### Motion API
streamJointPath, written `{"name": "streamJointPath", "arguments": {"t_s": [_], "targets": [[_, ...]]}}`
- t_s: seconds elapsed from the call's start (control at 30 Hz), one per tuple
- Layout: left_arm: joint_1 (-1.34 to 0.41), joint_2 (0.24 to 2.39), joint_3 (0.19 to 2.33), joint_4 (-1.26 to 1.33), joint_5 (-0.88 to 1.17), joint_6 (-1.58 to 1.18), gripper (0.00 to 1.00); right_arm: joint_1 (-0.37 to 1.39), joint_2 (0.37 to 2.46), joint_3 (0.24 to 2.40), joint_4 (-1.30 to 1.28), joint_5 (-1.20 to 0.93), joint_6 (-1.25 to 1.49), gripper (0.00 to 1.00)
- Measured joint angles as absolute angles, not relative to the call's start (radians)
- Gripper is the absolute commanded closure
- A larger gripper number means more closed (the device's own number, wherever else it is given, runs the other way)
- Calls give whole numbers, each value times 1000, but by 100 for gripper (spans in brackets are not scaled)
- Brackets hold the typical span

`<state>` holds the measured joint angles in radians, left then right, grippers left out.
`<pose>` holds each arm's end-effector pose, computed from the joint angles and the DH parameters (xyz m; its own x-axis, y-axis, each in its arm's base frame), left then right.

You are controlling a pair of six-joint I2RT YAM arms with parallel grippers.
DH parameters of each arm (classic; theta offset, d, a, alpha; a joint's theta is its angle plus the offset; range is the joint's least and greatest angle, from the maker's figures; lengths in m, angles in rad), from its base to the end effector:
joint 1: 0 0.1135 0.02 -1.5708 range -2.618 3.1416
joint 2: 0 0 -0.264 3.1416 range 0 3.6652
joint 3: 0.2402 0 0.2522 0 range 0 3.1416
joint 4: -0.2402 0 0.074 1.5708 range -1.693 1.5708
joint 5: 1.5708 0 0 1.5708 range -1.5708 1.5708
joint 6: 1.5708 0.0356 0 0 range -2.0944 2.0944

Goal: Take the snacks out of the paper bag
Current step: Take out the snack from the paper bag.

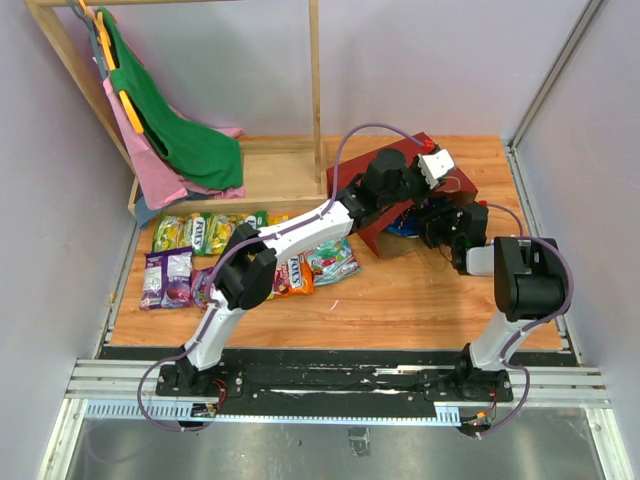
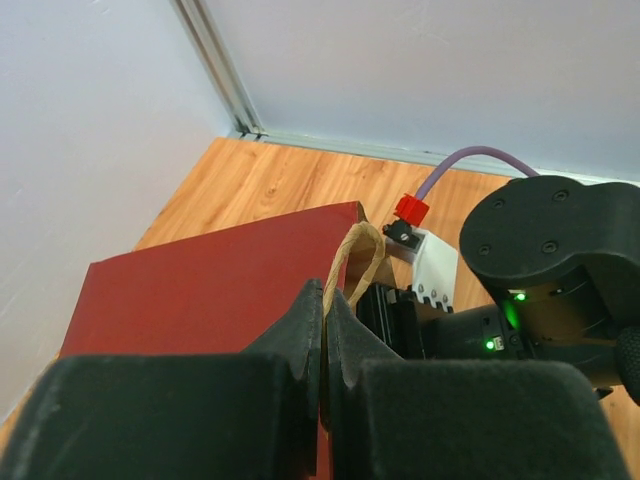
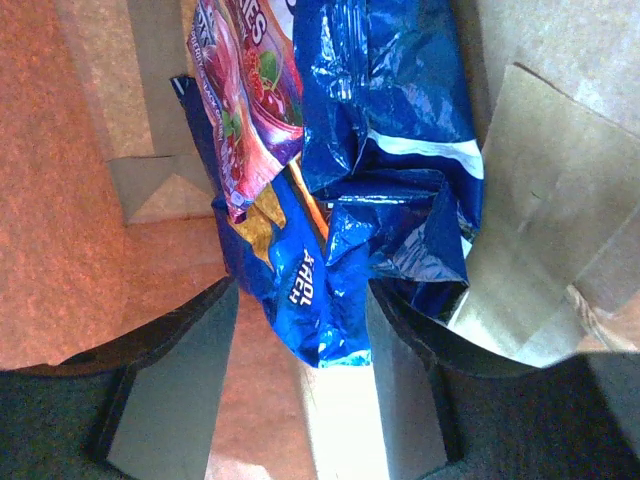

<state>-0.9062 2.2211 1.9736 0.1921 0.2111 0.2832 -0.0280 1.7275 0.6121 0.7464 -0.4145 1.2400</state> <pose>0.3276 -0.4302 0.3158 0.2183 0.1643 -0.9619 0.8725 0.4087 0.2679 0.3225 0.0053 0.1422 -0.4480 0.8786 -0.1655 0.2274 0.2910 0.9293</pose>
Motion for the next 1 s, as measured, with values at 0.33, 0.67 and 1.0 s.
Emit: {"name": "streamJointPath", "arguments": {"t_s": [0.33, 0.67, 1.0], "targets": [[-906, 2222, 1974, 184, 202, 287, 100, 4, 1735, 667, 694, -387, 1206, 46], [-906, 2223, 1974, 184, 195, 275, 99, 25, 1866, 831, 704, -335, 1235, 41], [-906, 2223, 1974, 184, 191, 269, 100, 33, 1971, 873, 721, -309, 1266, 36]]}}
